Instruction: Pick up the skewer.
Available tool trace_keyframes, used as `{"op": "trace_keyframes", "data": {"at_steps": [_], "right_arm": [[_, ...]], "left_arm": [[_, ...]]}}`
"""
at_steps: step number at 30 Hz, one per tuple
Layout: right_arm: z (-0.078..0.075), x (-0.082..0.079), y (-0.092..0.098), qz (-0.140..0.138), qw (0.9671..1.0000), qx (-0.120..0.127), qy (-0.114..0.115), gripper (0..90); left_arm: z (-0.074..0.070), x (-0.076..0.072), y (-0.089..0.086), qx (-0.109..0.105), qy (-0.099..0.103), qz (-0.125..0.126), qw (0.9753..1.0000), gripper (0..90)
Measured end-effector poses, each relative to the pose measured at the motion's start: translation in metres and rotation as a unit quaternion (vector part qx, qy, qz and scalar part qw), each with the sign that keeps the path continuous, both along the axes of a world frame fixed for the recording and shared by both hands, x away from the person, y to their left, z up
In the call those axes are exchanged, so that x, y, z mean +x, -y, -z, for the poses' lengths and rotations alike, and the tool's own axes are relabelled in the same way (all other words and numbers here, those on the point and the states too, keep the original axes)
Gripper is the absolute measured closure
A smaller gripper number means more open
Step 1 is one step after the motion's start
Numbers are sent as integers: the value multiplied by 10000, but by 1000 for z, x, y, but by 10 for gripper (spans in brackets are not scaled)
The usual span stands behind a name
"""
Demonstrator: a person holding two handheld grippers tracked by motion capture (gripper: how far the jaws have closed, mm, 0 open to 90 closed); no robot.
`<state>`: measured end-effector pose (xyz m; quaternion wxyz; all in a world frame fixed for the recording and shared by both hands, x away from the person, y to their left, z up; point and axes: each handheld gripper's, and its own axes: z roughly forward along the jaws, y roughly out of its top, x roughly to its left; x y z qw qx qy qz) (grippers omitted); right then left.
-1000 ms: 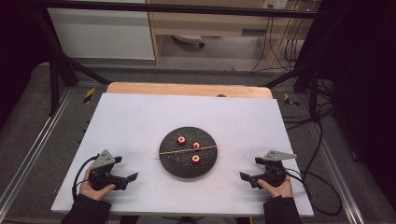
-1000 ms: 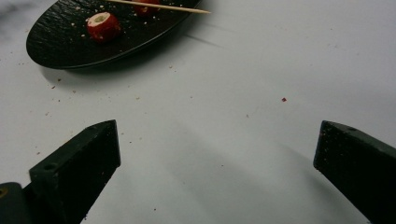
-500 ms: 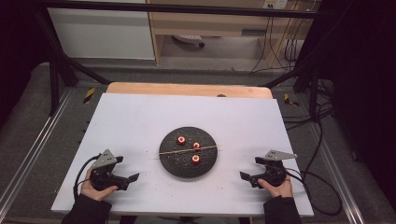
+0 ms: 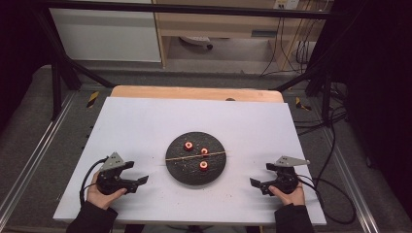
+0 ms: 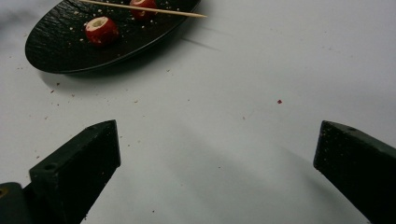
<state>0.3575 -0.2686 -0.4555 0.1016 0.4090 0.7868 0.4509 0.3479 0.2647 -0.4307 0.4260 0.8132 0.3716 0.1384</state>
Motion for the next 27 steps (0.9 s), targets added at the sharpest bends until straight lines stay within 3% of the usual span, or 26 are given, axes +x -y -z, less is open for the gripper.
{"op": "trace_keyframes", "data": {"at_steps": [4,13,27], "right_arm": [[1,0,-1,-10,10000,-9,-35,11],[0,0,0,-7,10000,-12,-22,11],[1,0,-1,5,10000,-18,-64,12]], "left_arm": [[-4,1,4,28,31,9,10000,268],[-16,10,17,109,30,-154,9998,539],[-28,31,55,44,45,-77,10000,769]]}}
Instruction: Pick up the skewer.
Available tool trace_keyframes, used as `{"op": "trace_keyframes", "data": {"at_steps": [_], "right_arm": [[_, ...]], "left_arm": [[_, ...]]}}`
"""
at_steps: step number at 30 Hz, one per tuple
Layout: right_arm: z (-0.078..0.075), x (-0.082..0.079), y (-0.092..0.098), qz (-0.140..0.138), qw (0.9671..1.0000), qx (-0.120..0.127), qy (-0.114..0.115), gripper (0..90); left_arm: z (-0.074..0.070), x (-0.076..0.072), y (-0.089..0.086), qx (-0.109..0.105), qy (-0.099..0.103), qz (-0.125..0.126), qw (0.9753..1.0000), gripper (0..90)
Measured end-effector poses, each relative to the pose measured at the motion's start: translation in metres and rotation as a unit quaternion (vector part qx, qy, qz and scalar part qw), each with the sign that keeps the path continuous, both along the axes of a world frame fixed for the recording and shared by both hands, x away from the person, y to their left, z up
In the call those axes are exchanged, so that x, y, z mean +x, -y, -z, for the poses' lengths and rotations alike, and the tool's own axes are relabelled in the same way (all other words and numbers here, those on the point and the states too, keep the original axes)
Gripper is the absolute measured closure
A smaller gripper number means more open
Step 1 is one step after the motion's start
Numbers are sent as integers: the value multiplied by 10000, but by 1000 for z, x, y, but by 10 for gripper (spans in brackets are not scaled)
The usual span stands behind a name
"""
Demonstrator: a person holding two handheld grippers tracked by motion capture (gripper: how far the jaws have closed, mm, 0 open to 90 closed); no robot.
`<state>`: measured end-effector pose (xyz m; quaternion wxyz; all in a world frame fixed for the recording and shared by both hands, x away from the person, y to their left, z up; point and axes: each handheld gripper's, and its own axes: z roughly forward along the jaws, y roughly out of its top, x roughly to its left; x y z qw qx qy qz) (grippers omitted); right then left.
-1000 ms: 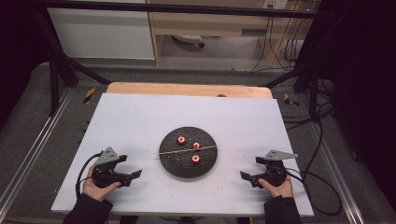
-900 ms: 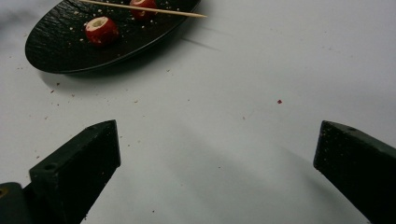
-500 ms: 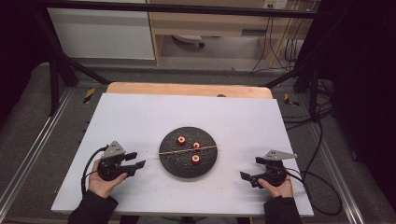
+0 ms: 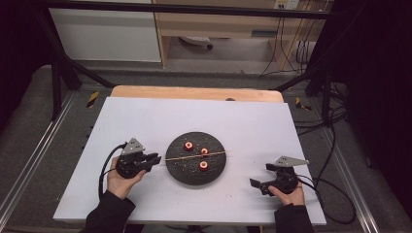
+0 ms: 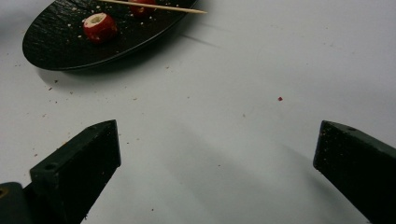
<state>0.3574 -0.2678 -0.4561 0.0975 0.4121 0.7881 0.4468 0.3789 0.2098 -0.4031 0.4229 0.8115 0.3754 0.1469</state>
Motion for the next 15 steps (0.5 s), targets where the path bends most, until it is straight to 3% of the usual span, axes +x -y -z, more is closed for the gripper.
{"op": "trace_keyframes", "data": {"at_steps": [8,15], "right_arm": [[0,0,0,-3,10000,-7,15,12],[0,0,0,-5,10000,-16,21,12]], "left_arm": [[0,13,19,13,-22,-11,10000,873],[4,24,33,116,-97,32,9999,896]]}}
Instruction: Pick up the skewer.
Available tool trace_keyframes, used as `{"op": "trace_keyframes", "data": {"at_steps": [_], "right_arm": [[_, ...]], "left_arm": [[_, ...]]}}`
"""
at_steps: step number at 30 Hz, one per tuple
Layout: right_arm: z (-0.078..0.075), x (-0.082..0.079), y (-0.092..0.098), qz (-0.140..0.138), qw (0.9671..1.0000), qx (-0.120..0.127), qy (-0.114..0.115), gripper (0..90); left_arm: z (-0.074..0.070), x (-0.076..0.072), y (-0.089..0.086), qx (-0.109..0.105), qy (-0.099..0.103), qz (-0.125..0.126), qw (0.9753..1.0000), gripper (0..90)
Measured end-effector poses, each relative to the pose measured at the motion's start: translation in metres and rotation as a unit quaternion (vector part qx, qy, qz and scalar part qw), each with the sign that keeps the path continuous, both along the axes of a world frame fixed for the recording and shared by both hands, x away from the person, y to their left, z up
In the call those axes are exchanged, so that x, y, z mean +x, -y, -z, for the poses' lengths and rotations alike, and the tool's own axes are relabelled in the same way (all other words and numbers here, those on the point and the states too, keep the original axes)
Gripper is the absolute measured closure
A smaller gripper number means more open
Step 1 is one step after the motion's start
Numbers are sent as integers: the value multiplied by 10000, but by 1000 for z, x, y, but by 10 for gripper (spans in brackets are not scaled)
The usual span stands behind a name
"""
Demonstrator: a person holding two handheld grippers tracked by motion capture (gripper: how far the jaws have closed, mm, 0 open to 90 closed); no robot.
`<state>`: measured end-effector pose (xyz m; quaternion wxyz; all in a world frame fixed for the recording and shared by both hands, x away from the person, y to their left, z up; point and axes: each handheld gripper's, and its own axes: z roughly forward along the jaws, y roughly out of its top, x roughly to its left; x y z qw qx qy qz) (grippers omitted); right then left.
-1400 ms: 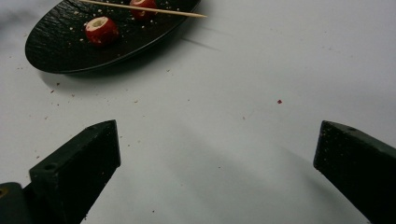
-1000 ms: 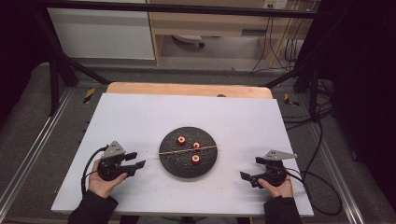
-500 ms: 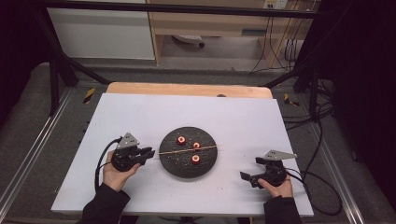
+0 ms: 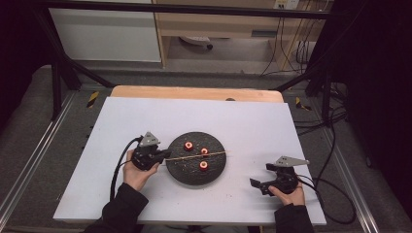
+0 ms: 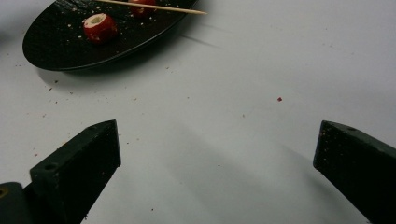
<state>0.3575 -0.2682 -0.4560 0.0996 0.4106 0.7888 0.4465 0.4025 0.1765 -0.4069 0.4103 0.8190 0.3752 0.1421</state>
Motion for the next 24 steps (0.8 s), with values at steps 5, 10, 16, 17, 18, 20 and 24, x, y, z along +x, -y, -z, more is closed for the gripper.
{"op": "trace_keyframes", "data": {"at_steps": [5,10,16,17,18,20,24], "right_arm": [[0,0,0,-8,10000,-15,-13,12],[0,0,0,-3,10000,8,-26,12],[0,0,0,-5,10000,-8,-15,12],[0,0,0,-6,10000,-4,-15,12],[1,0,0,-13,10000,-8,-10,12],[1,0,0,-12,10000,-15,-19,12],[0,0,0,-8,10000,17,-26,12]], "left_arm": [[11,11,10,130,-87,25,9999,898],[16,14,13,209,-126,116,9996,898],[21,20,13,215,-157,134,9996,898],[22,21,14,261,-169,156,9994,898],[23,21,14,279,-205,178,9992,899],[24,21,15,331,-248,186,9990,898],[25,16,16,346,-299,293,9985,899]]}}
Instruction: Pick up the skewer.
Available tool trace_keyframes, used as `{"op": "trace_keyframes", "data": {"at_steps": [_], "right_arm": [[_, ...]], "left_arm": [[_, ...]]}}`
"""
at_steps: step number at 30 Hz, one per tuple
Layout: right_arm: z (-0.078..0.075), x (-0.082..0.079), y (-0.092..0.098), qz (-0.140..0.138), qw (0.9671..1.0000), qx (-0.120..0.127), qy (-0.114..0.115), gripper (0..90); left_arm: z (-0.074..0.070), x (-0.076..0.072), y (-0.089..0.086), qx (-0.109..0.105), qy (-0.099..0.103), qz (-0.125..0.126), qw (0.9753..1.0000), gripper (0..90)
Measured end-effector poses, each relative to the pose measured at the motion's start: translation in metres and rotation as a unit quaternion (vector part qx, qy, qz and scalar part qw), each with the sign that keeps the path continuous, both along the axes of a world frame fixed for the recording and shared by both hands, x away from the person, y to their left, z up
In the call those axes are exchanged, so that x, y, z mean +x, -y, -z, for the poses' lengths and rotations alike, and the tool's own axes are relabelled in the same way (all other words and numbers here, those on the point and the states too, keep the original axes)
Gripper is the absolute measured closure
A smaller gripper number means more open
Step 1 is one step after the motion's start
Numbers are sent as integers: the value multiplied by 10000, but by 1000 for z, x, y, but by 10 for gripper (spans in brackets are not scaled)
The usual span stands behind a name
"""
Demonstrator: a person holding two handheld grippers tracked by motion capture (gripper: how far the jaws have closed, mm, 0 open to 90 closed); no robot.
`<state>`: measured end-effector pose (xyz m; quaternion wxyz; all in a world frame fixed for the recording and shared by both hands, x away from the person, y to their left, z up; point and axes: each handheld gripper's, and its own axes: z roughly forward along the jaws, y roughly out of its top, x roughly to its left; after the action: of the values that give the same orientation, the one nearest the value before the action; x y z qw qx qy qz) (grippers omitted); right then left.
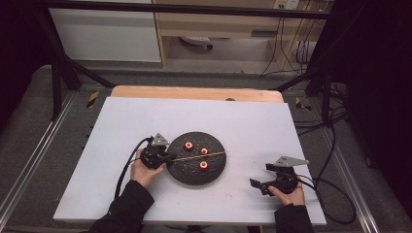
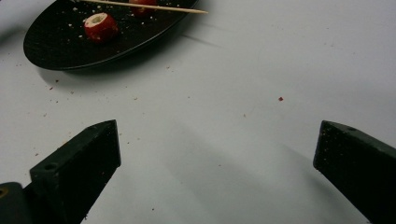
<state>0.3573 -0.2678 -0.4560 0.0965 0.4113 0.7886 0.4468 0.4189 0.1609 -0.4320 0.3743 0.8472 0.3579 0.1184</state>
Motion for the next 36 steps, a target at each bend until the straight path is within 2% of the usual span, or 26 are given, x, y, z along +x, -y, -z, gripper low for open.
{"op": "trace_keyframes", "data": {"at_steps": [8,14,21,25,26,27,28,29,32,33,36], "right_arm": [[0,0,0,-10,10000,-5,13,12],[0,0,0,-7,10000,0,26,11],[0,0,0,-5,10000,7,23,10],[0,0,0,-9,10000,1,20,9],[0,0,0,-7,10000,2,20,9],[0,0,0,-7,10000,2,20,9],[0,0,0,-6,10000,9,18,9],[0,0,0,-10,10000,10,20,9],[0,0,1,-16,10000,9,15,8],[0,0,1,-18,10000,4,15,8],[0,0,0,-22,10000,0,-4,8]], "left_arm": [[4,-10,2,59,-41,233,9997,899],[5,-22,3,9,-37,406,9992,898],[1,-31,6,-30,64,553,9984,897],[-8,-30,8,-74,9,597,9982,774],[-12,-30,9,-42,53,583,9983,735],[-16,-29,11,3,98,601,9981,735],[-19,-28,12,43,77,642,9979,661],[-24,-25,17,205,-129,746,9969,617],[-27,-24,22,446,-128,800,9957,591],[-28,-21,26,493,-250,853,9948,573],[-27,-20,30,610,-258,911,9936,565]]}}
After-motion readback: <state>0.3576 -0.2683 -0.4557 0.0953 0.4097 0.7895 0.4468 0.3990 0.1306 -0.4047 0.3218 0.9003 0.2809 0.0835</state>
